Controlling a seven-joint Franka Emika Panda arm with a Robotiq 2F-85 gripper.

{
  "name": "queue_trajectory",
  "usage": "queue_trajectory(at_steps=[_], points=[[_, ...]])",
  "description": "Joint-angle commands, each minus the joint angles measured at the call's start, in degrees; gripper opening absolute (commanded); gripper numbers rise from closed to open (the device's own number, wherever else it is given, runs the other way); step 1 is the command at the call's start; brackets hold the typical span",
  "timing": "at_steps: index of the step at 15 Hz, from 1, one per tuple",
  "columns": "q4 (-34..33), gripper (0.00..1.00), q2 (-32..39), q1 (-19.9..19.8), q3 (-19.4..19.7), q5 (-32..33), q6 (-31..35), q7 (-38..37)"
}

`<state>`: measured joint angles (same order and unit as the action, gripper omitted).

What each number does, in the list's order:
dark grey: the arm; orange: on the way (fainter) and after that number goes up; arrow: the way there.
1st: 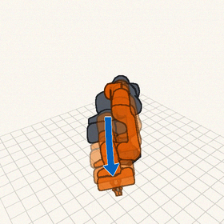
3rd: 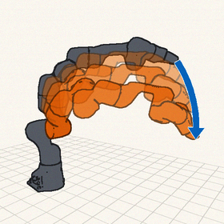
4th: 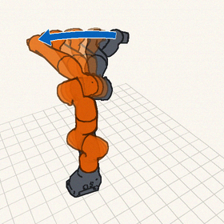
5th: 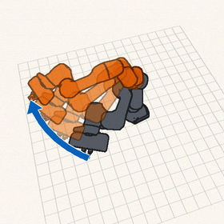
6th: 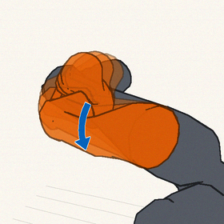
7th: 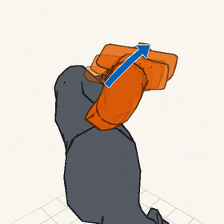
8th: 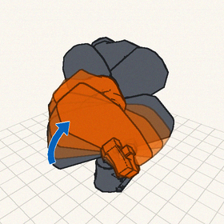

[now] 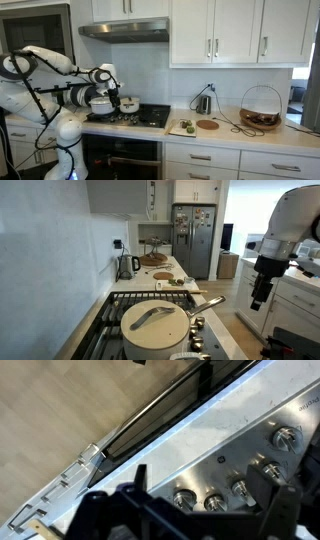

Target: Remove the lid from the white pot on the right side of the stove

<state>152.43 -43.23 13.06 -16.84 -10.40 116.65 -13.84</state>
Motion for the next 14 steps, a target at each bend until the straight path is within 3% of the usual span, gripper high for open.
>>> queue_trajectory(at_steps=[1,7,14], points=[[-0.1,1.00,0.1,0.2,0.2,0.2,-0.1,-0.2],[-1.0,1.00,0.7,0.1,0.2,0.4,-0.9,-0.1],[-20.2,1.00,8.0,1.6,0.8,8.2,-10.1,12.5]])
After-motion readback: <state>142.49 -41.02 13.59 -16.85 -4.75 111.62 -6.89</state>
